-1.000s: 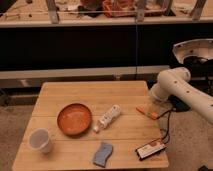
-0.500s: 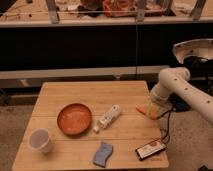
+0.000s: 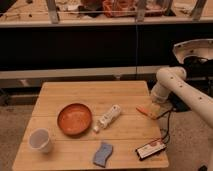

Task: Place the pepper in the ceramic cup

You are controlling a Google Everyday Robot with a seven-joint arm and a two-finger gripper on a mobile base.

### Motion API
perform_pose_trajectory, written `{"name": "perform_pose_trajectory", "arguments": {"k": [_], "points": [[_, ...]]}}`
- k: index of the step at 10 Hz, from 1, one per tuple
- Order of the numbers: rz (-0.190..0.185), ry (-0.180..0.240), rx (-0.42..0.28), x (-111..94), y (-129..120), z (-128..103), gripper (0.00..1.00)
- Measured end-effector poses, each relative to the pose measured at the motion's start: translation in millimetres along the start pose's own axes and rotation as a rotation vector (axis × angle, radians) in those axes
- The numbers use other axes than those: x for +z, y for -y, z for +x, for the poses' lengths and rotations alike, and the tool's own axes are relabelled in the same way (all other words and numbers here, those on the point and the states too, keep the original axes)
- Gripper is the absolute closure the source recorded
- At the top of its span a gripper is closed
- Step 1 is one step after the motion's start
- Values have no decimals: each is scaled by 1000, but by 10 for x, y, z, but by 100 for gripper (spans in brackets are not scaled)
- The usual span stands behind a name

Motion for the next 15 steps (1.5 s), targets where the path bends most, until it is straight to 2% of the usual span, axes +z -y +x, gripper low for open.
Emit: {"name": "perform_pose_trajectory", "arguments": {"k": [2, 6, 7, 10, 11, 13, 14, 15], "points": [[1, -34, -27, 180, 17, 17, 20], [35, -72, -105, 281, 33, 108, 20], [48, -98, -152, 295, 39, 79, 20], [57, -130, -249, 329, 60, 25, 20], [65, -121, -274, 341, 78, 27, 20], [80, -32, -319, 376, 83, 43, 20], [88, 18, -363, 387, 59, 22, 20], [88, 46, -404, 400, 13, -41, 20]]}}
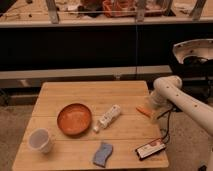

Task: Place the pepper in the ceramic cup

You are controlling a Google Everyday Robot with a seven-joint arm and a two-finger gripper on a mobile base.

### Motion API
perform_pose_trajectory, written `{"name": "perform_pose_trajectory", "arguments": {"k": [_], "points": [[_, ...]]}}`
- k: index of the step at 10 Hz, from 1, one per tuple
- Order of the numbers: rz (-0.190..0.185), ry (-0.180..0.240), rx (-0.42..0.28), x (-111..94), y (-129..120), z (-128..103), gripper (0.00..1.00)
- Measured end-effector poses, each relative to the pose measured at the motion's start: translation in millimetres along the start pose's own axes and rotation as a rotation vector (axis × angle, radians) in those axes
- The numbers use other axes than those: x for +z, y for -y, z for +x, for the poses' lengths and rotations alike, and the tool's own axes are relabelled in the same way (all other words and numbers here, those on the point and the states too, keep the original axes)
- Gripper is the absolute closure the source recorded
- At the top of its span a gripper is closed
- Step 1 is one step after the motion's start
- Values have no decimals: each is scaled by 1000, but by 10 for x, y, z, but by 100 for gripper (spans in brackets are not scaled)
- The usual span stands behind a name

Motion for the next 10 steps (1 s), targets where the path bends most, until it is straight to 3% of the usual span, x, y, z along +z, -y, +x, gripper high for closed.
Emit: {"name": "perform_pose_trajectory", "arguments": {"k": [2, 4, 10], "points": [[-9, 38, -69, 21, -70, -130, 20], [-36, 37, -83, 9, -91, -138, 20], [-138, -112, -7, -80, -165, -104, 20]]}}
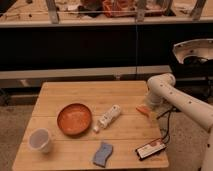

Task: Place the pepper in the ceramic cup

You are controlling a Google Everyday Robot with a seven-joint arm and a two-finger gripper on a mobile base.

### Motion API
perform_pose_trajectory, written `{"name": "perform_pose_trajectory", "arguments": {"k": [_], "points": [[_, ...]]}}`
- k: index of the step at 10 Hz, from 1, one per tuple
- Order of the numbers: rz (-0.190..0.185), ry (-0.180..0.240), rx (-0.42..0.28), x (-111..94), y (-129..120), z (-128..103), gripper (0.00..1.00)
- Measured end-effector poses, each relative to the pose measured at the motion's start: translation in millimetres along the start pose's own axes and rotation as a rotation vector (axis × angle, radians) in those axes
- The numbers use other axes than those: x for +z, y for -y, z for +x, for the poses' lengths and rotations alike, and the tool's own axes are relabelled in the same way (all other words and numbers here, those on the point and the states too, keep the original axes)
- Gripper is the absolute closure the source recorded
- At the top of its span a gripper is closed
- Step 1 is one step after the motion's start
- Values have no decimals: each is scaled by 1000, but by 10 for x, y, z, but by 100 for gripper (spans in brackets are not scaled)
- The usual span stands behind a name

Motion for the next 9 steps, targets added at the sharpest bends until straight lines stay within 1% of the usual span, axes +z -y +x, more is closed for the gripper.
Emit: {"name": "perform_pose_trajectory", "arguments": {"k": [1, 2, 5, 6, 8, 9], "points": [[-9, -12, 10, -4, -6, 7, 20], [-24, -22, 22, 1, -18, 62, 20], [-50, -12, 49, 96, -37, 195, 20], [-50, 2, 60, 131, -43, 242, 20], [-47, 8, 70, 173, -77, 324, 20], [-38, -1, 64, 199, -87, 348, 26]]}}
